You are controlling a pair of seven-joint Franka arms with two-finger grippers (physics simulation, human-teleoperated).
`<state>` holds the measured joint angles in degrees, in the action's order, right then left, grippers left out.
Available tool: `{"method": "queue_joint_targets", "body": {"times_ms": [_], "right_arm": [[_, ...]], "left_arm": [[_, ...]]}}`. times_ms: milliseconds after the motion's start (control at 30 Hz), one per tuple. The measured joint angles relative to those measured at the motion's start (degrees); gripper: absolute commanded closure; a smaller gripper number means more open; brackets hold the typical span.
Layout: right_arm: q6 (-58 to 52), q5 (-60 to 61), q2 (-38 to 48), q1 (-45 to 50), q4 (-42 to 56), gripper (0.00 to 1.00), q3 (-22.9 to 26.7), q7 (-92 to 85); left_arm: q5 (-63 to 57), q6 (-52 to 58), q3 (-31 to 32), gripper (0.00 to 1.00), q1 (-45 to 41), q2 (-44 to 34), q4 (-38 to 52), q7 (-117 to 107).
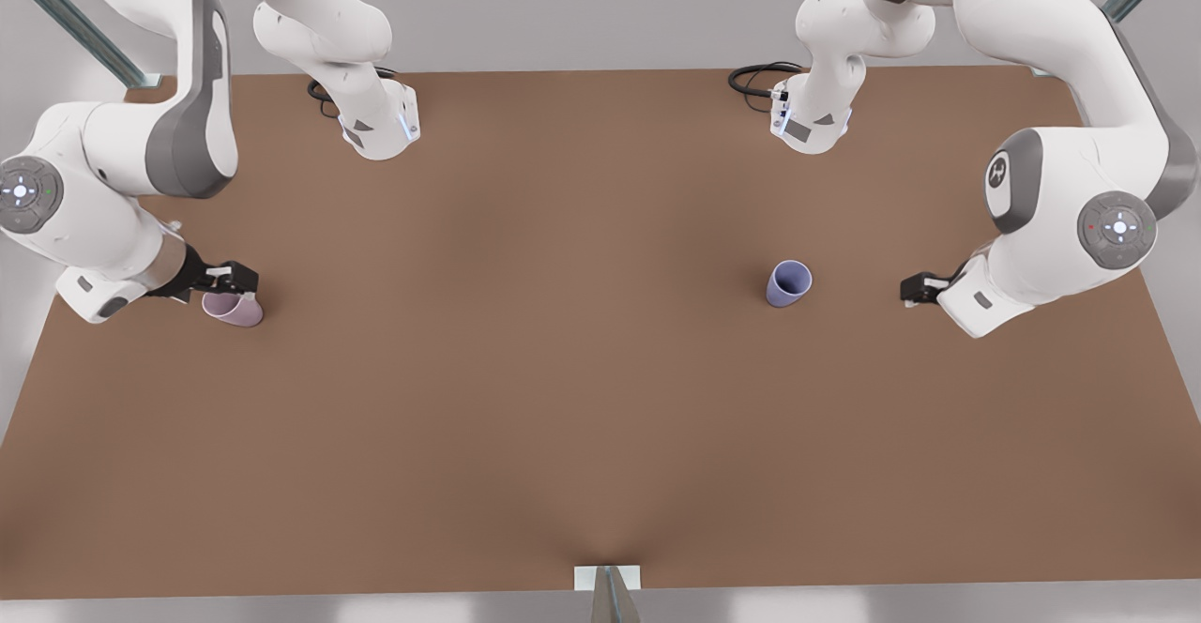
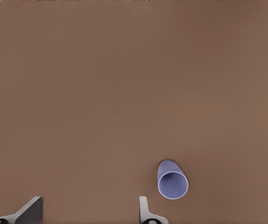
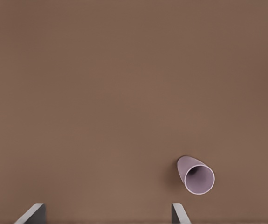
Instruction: Stack the cups, with the pink cup at the bottom and the purple cup at the top
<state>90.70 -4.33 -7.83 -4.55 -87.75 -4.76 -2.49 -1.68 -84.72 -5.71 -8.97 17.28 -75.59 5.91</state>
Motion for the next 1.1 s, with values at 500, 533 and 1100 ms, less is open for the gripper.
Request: {"method": "queue_joint_targets", "body": {"times_ms": [500, 533, 1100], "right_arm": [[9.85, 0.51, 2.43, 0.95, -12.95, 0.0, 10.77, -3.74], [11.16, 1.08, 1.6, 0.35, -13.41, 0.0, 11.88, -4.67], [33.48, 6.19, -3.78, -8.25, -31.76, 0.0, 19.59, -26.03]], "left_arm": [[0.43, -1.32, -0.08, 0.0, 0.01, 1.37, -1.6, 1.56], [0.44, -1.38, -0.08, 0.0, 0.01, 1.51, -1.6, 1.63], [0.48, -1.51, -0.08, 0.0, 0.09, 2.83, -1.6, 2.3]]}}
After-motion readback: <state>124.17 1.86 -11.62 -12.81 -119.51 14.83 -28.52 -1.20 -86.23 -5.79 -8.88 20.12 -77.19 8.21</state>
